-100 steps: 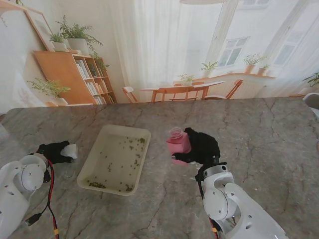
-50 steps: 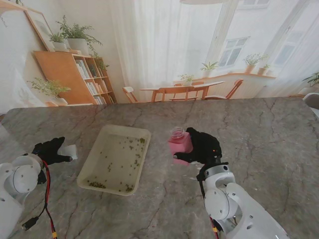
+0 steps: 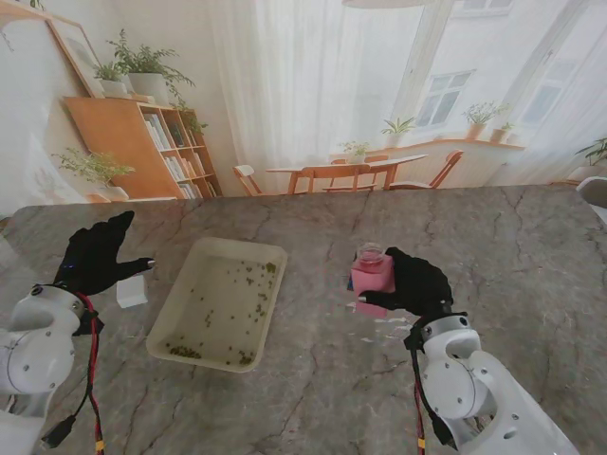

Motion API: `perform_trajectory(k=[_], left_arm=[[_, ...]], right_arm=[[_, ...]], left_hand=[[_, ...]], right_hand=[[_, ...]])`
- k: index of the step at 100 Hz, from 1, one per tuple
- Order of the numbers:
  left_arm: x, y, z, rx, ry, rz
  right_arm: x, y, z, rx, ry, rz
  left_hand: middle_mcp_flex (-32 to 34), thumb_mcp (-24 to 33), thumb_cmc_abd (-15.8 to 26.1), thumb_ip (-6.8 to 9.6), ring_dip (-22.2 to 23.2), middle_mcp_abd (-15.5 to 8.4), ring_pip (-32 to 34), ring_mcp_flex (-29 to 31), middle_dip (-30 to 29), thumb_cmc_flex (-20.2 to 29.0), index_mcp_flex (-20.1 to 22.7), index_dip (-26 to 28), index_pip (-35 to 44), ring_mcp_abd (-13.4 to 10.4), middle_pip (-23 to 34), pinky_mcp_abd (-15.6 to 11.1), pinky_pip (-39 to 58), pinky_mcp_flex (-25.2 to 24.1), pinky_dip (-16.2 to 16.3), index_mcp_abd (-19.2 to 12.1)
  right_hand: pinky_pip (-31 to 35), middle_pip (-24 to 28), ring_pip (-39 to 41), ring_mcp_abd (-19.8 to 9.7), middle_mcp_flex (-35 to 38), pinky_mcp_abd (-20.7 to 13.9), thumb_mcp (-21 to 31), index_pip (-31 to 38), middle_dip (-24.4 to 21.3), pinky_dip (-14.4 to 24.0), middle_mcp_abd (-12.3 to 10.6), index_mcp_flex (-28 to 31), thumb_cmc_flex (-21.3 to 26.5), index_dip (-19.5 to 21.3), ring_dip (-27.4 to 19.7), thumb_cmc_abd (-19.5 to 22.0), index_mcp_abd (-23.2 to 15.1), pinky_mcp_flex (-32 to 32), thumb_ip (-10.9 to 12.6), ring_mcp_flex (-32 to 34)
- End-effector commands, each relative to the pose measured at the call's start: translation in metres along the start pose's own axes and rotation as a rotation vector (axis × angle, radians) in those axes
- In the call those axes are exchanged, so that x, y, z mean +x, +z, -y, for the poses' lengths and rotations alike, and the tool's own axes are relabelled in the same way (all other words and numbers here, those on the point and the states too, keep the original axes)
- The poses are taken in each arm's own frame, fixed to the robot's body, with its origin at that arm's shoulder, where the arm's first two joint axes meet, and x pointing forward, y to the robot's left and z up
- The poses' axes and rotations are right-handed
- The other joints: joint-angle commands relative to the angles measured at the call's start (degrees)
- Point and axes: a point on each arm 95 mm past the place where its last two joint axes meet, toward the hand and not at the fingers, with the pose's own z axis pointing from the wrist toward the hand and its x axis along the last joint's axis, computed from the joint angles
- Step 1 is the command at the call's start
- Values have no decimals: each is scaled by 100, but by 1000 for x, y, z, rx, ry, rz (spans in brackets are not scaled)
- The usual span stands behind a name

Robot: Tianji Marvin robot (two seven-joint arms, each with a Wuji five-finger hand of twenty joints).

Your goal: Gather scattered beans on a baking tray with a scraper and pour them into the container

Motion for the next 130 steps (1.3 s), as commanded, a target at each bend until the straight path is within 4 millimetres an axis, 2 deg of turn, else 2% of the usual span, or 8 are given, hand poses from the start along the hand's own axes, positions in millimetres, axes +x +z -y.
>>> perform_trajectory(k=[1, 9, 26, 50, 70, 97, 119, 130], left_arm=[[28, -3, -8, 7, -33, -57], [49, -5, -14, 46, -73, -96], [83, -4, -31, 85, -149, -158], [111, 0, -57, 102, -241, -177], [118, 2, -67, 103, -289, -169], [118, 2, -75, 105, -322, -137], [116, 1, -76, 107, -327, -129], [116, 0, -77, 106, -328, -124]], right_arm=[[-20, -10, 6, 43, -18, 41], [-35, -15, 5, 60, -34, 62], [-61, -22, 7, 74, -61, 97], [-74, -29, 19, 95, -52, 68], [-76, -33, 32, 115, -27, 43], [-65, -32, 44, 125, 18, -13], [-65, -30, 52, 164, -3, -59], [-69, -30, 55, 189, -33, -74]], left_hand=[[123, -8, 310, -37, -36, -105, -57, 103, -9, 12, 138, 73, 113, -96, -21, -61, 158, 38, 152, -75], [244, -8, 333, -40, -31, -142, -44, 214, 2, 20, 230, 94, 129, -113, 1, -82, 265, 96, 142, -126], [520, -13, 362, -48, -27, -118, -49, 358, 41, 42, 389, 138, 159, -115, 49, -71, 416, 161, 90, -152], [588, -20, 395, -52, -21, -141, -62, 431, 61, 76, 486, 174, 167, -137, 41, -71, 496, 176, 18, -142], [592, -22, 407, -52, -18, -147, -68, 439, 71, 92, 494, 188, 156, -132, 36, -79, 519, 169, -31, -122], [598, -27, 430, -52, -11, -154, -66, 448, 81, 107, 508, 205, 152, -148, 37, -89, 553, 169, -72, -96], [597, -32, 446, -53, -6, -151, -61, 462, 85, 105, 511, 213, 150, -153, 36, -89, 577, 168, -95, -75], [603, -30, 457, -52, -3, -150, -57, 471, 87, 111, 517, 217, 151, -159, 39, -94, 588, 167, -102, -76]], right_hand=[[-76, 113, -119, -382, 242, -182, 861, 908, -105, -22, -1017, 166, 1256, 6, -83, 1179, -2639, -99, 375, -145], [-118, -7, -214, -424, 193, -203, 779, 1008, -204, -35, -1095, 92, 1245, -202, -128, 1259, -2783, -133, 324, -163], [-147, -146, -267, -450, 27, -223, 621, 1150, -372, -28, -1137, -74, 1263, -383, -160, 1449, -2848, -247, 307, -283], [-181, -219, -295, -592, -99, -300, 601, 1227, -501, -24, -1281, -299, 1224, -421, -192, 1552, -3030, -304, 320, -358], [-226, -284, -357, -626, -225, -358, 603, 1261, -572, -35, -1317, -514, 1251, -357, -228, 1582, -3030, -319, 306, -425], [-264, -295, -395, -595, -456, -377, 580, 1193, -602, -38, -1266, -770, 1219, -124, -251, 1606, -2853, -380, 292, -573], [-317, -186, -403, -384, -1138, -336, 618, 954, -673, 8, -1027, -1312, 1127, 236, -276, 1696, -2276, -655, 336, -1029], [-316, -170, -401, -316, -1335, -311, 646, 839, -730, 35, -965, -1461, 1039, 327, -279, 1771, -2109, -741, 385, -1158]])
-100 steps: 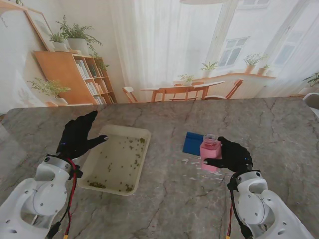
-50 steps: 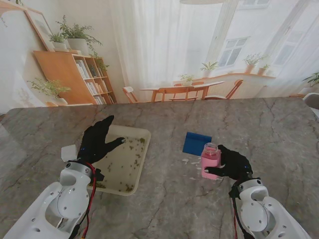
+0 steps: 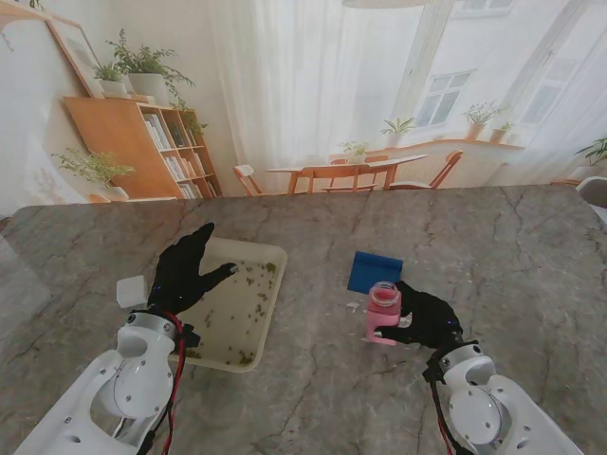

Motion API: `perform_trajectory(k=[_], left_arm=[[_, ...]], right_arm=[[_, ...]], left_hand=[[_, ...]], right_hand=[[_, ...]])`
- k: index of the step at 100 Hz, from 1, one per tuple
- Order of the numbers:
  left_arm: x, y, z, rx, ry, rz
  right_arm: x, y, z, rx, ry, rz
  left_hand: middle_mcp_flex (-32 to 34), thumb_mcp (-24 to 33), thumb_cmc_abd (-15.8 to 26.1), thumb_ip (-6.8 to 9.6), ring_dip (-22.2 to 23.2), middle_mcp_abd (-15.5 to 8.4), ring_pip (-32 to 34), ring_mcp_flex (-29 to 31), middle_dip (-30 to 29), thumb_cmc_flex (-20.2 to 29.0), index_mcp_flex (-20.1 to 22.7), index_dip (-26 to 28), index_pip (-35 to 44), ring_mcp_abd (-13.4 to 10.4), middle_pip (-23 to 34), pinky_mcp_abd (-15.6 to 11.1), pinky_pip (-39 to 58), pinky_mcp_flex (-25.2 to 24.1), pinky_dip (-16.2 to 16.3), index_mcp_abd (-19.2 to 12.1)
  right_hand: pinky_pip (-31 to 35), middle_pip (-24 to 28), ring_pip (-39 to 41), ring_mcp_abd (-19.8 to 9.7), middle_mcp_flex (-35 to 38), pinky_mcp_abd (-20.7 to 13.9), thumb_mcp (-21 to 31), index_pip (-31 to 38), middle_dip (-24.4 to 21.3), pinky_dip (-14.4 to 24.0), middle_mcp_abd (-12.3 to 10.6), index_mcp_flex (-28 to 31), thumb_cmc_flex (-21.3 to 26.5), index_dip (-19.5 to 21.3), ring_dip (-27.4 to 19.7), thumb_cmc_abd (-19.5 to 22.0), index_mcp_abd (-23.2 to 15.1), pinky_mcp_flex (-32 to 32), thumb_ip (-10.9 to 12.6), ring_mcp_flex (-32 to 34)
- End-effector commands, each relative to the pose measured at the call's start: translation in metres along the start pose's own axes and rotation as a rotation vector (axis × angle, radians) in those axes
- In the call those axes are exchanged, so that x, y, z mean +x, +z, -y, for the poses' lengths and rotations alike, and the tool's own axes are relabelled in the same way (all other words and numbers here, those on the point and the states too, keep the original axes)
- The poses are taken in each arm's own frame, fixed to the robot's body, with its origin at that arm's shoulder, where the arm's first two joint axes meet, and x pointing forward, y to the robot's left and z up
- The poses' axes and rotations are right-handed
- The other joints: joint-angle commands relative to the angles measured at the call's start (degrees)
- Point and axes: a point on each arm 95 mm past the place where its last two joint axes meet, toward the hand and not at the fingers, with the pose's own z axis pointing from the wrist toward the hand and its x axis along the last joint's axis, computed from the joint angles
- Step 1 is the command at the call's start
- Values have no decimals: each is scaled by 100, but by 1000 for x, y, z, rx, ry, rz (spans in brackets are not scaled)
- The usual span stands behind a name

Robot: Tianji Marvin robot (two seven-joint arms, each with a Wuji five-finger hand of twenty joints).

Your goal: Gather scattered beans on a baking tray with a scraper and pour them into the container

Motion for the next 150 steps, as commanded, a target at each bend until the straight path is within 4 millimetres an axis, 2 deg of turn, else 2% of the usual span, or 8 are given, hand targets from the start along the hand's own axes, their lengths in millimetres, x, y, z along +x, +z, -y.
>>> perform_trajectory(k=[1, 33, 43, 49, 65, 92, 131, 150], left_arm=[[0, -2, -3, -4, -10, 11], [-1, -3, -4, -1, -12, 13], [-1, -3, -4, -4, -11, 12], [-1, -3, -4, -5, -10, 13], [-1, -3, -4, -7, -12, 15], [-2, -2, -5, 1, -23, 16], [-3, -2, -5, 13, -38, 19], [-4, -3, -5, 13, -36, 19]], right_arm=[[-5, -2, 4, 39, -23, -8], [-17, -7, 7, 102, -85, -30], [-20, -8, 7, 120, -88, -24], [-21, -10, 7, 138, -88, -26], [-26, -13, 7, 200, -77, -31], [-28, -13, 2, 258, -47, -43], [-32, -10, -12, 318, -42, -81], [-36, -14, -25, 352, -96, -98]], left_hand=[[70, -37, 270, -51, -1, -131, -59, 161, 60, 79, 64, 76, -9, -119, -53, -93, 68, -37, -102, -4], [73, -42, 299, -52, 7, -140, -52, 178, 64, 77, 68, 84, -8, -121, -53, -88, 102, -40, -117, -6], [71, -42, 308, -52, 7, -133, -54, 175, 65, 76, 66, 86, -9, -117, -54, -86, 109, -44, -121, 3], [75, -44, 308, -52, 8, -139, -53, 177, 65, 73, 68, 87, -9, -116, -53, -77, 113, -44, -124, -1], [71, -42, 315, -51, 7, -139, -57, 170, 65, 76, 70, 89, -9, -117, -55, -73, 121, -47, -131, 7], [95, -68, 507, -75, 14, -155, -46, 197, 71, -41, 95, 96, 1, -127, -47, -65, 152, -43, -129, 15], [128, -101, 752, -107, 16, -179, -45, 223, 77, -221, 137, 107, 17, -151, -41, -61, 191, -46, -134, -6], [129, -94, 707, -106, 15, -170, -50, 222, 77, -207, 144, 108, 17, -146, -45, -51, 198, -58, -140, 4]], right_hand=[[-39, 259, 15, 12, -13, -113, 1062, 610, -66, 36, -393, 92, 704, 483, -81, 1039, -1197, -112, 456, -149], [-134, 177, -84, 164, -384, -49, 1161, 154, -191, 54, -144, -75, 395, 798, -110, 1185, -960, -292, 687, -405], [-173, 54, -124, 269, -565, 12, 1247, -298, -169, 73, 54, -75, 168, 1151, -110, 1278, -820, -404, 1108, -543], [-257, -116, -201, 437, -806, 94, 1200, -953, -177, 64, 333, -193, -107, 1216, -117, 1326, -401, -608, 1266, -758], [-440, -608, -447, 786, -1420, 263, 1031, -2643, -179, 29, 829, -424, -488, 811, -88, 1326, 512, -1096, 1323, -1290], [-737, -1377, -879, 1216, -2176, 436, 394, -4856, -226, -120, 1418, -524, -902, 969, -77, 1704, 1358, -1626, 1356, -1980], [-1149, -2154, -1278, 1618, -2914, 579, -734, -6277, -312, -183, 2050, -518, -1423, 809, -96, 2292, 2424, -2096, 1318, -2668], [-1224, -2294, -1353, 1692, -3117, 601, -811, -6420, -343, -193, 2219, -626, -1418, 759, -119, 2305, 2507, -2160, 1327, -2826]])
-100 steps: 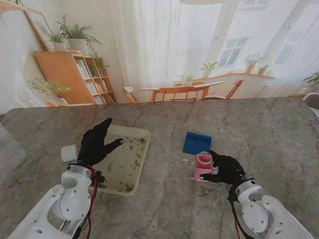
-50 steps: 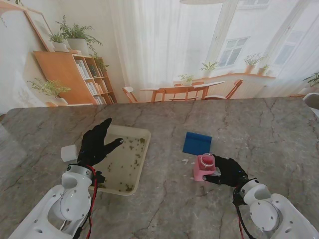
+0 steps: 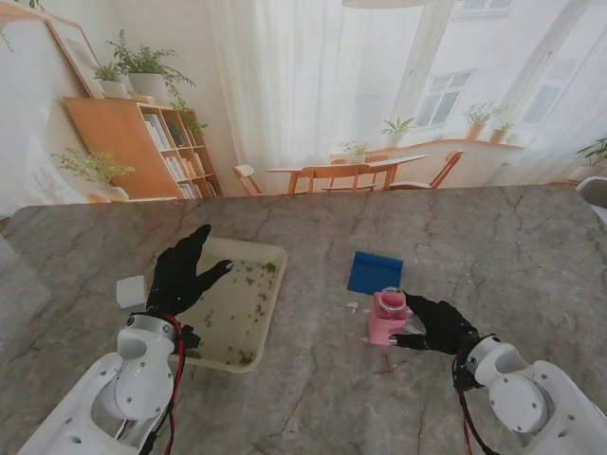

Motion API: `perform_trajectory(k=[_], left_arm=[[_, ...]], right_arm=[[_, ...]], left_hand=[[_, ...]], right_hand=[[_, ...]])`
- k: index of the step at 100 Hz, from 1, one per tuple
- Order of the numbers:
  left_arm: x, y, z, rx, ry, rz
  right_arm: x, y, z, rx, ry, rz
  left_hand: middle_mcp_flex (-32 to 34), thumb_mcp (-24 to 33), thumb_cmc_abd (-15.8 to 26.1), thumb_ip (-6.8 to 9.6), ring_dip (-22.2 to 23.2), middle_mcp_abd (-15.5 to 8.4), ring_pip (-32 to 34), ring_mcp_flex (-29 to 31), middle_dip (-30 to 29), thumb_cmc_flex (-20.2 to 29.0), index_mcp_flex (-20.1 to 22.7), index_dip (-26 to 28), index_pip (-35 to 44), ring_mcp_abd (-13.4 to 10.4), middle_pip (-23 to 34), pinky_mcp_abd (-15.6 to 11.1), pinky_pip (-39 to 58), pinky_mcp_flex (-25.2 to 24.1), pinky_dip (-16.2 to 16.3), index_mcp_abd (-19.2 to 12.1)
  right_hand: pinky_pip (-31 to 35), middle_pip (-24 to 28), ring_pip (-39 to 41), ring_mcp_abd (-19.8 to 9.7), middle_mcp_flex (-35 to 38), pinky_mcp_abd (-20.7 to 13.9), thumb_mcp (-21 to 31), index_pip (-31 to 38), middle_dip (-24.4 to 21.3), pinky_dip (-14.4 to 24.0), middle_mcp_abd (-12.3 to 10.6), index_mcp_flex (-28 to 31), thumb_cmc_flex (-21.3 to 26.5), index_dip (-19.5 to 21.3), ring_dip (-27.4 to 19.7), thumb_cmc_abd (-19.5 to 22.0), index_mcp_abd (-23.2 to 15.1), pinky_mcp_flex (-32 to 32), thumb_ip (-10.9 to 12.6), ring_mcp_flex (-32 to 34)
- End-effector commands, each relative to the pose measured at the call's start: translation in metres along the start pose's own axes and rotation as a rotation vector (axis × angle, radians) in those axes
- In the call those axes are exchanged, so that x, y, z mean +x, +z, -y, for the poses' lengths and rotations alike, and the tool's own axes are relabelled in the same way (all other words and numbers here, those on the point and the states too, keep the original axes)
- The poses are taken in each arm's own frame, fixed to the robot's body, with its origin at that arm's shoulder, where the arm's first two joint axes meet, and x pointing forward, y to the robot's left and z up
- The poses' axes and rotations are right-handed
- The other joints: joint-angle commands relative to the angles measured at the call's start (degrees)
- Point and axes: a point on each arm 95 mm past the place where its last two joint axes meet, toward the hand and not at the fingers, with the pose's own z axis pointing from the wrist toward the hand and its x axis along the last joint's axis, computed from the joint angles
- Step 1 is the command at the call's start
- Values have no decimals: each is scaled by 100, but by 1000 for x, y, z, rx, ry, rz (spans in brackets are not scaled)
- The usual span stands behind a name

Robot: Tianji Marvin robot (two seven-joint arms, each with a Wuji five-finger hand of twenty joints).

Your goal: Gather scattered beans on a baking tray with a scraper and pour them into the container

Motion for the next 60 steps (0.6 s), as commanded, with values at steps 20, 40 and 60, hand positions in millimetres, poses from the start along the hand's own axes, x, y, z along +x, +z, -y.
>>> perform_trajectory(k=[20, 40, 60], left_arm=[[0, -3, -1, -17, 19, -4], [1, -7, -2, -44, 35, -29], [3, -7, -2, -42, 28, -36]], right_arm=[[-12, -25, -28, 9, -125, 24], [-17, -37, -59, -61, -216, 90], [-15, -15, -83, -118, -310, 141]], left_hand=[[74, -69, 124, -86, 10, -107, -61, 78, 13, -1, 116, 76, 27, -125, -46, -55, 95, -70, -150, -50], [166, -61, 71, -77, 9, -107, -58, 113, 23, 47, 212, 116, 78, -109, -24, -148, 61, -20, -175, -86], [175, -63, 112, -78, 9, -119, -57, 132, 25, 42, 234, 135, 81, -122, -29, -126, 40, 21, -186, -64]], right_hand=[[-90, -185, 14, 116, -101, 126, -43, -110, -43, -102, 88, -69, 14, -69, -83, -9, 50, -30, 245, -119], [-21, -84, 70, 30, 63, 112, 637, 16, 12, -80, -29, 170, 232, -28, -106, -366, 8, 138, 265, 38], [345, 337, 456, -24, -106, 96, 1645, 243, 168, -63, 10, -78, 732, 229, -70, -980, 137, 233, 202, 72]])
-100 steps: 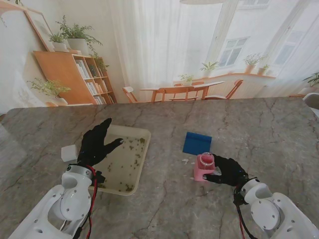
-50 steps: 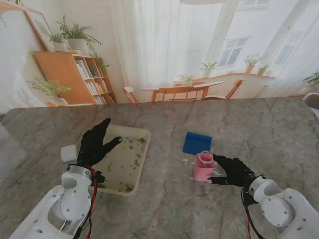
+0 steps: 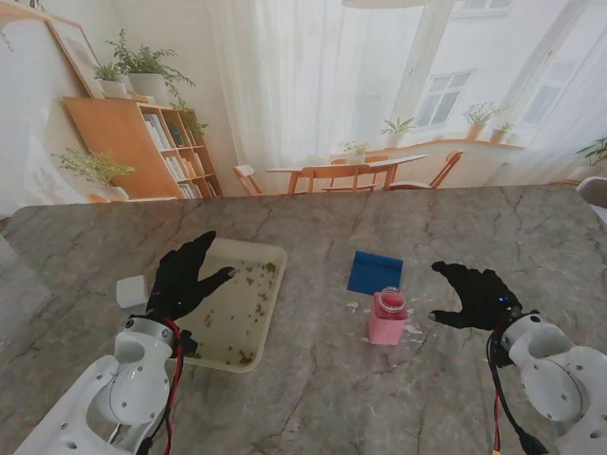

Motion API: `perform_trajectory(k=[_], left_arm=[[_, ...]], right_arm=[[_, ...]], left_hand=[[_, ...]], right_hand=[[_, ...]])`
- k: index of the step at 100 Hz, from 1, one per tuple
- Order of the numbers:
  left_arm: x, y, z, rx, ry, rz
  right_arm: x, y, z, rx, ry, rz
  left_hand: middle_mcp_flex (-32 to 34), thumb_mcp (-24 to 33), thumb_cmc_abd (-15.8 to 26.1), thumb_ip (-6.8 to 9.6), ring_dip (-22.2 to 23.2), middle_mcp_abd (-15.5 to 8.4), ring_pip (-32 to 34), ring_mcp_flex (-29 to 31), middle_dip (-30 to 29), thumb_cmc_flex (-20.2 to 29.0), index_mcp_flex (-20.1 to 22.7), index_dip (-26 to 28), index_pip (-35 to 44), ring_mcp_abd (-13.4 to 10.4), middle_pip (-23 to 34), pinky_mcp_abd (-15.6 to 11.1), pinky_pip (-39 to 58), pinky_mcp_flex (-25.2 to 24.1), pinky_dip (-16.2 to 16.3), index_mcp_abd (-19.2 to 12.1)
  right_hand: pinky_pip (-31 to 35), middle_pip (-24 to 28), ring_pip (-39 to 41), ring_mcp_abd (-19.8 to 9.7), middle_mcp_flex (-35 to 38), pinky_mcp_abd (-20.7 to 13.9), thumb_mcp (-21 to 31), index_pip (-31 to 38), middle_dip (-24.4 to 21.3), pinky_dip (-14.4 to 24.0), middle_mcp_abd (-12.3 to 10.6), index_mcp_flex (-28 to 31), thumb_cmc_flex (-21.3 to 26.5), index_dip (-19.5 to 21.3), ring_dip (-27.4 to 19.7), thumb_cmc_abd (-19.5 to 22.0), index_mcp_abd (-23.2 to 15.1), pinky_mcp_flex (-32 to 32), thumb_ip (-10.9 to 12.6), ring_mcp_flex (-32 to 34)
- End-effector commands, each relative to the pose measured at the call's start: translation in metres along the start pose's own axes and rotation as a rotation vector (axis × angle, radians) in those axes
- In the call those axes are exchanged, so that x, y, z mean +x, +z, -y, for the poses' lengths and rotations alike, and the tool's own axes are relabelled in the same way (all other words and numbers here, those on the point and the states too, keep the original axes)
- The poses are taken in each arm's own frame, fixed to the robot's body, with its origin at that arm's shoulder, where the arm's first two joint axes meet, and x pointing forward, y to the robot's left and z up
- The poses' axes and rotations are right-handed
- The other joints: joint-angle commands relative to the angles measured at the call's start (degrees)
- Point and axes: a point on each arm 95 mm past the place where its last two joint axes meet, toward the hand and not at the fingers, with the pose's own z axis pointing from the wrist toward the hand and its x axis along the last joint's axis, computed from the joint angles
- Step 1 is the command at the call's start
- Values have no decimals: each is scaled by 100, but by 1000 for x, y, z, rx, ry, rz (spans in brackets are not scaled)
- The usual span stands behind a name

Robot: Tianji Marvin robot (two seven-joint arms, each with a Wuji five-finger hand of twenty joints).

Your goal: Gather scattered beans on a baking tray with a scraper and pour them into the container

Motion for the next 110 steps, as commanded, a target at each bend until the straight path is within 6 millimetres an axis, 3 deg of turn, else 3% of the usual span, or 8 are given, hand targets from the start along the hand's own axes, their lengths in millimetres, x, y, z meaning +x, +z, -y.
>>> perform_trajectory(k=[1, 21, 40, 49, 54, 59, 76, 110], left_arm=[[2, -2, -2, 0, -13, -5], [2, -2, -3, -4, -19, -4], [2, -2, -3, -7, -26, -6], [2, -1, -4, -8, -28, -7], [2, -1, -4, -10, -29, -6], [2, -1, -4, -12, -30, -5], [2, -1, -5, -15, -30, -5], [1, -1, -5, -17, -30, 1]], right_arm=[[1, 18, -15, -10, -53, -6], [12, 59, -18, 23, -119, -27], [23, 88, -20, 75, -129, -43], [24, 101, -17, 103, -136, -54], [23, 108, -15, 117, -144, -58], [22, 114, -12, 135, -150, -63], [19, 131, -2, 174, -145, -74], [19, 149, 13, 214, -108, -114]], left_hand=[[69, -64, 114, -78, 9, -117, -58, 28, 24, 40, 101, 41, 14, -124, -30, -124, 36, 14, -112, -67], [69, -63, 136, -77, 10, -113, -62, 30, 27, 43, 110, 51, 10, -132, -33, -117, 20, 29, -108, -58], [76, -61, 144, -76, 12, -113, -59, 41, 28, 45, 117, 56, 7, -137, -32, -114, 3, 39, -103, -52], [80, -70, 133, -79, 13, -123, -58, 50, 29, 33, 122, 57, 6, -132, -31, -115, -3, 42, -99, -44], [79, -62, 139, -76, 13, -120, -59, 47, 29, 45, 123, 57, 6, -129, -32, -112, -7, 40, -97, -36], [79, -65, 143, -77, 14, -119, -58, 50, 29, 40, 125, 58, 5, -132, -32, -120, -8, 45, -94, -38], [81, -65, 145, -77, 15, -120, -58, 54, 30, 39, 126, 58, 4, -127, -32, -120, -14, 51, -86, -30], [89, -72, 158, -80, 18, -130, -55, 64, 31, 33, 127, 59, 2, -142, -30, -122, -19, 52, -76, -23]], right_hand=[[216, 237, 153, -46, -201, 90, 292, 93, 159, -60, 22, -271, 142, 254, -66, -213, 137, 22, 197, 56], [456, 742, 531, 28, -718, 155, 532, 39, 297, 39, 346, -653, 217, 665, -96, -355, 647, -54, 129, -154], [550, 757, 737, 240, -1219, 279, 428, -752, 309, 86, 804, -394, 120, 156, -103, -252, 1074, -314, 95, -558], [588, 256, 809, 358, -1258, 336, 387, -881, 337, 85, 975, -303, 93, -729, -113, -200, 1303, -439, 86, -753], [612, 168, 822, 390, -1308, 361, 394, -877, 363, 92, 1028, -305, 104, -900, -112, -193, 1401, -478, 88, -813], [642, 9, 855, 411, -1296, 376, 403, -901, 396, 100, 1045, -260, 124, -1230, -105, -198, 1463, -512, 83, -852], [709, -128, 858, 424, -1312, 391, 362, -935, 360, 130, 1009, -253, 34, -1398, -105, -124, 1572, -533, 73, -903], [722, 81, 816, 367, -1208, 335, 163, -819, 386, 137, 867, -247, -167, -1406, -131, -29, 1418, -462, 31, -806]])
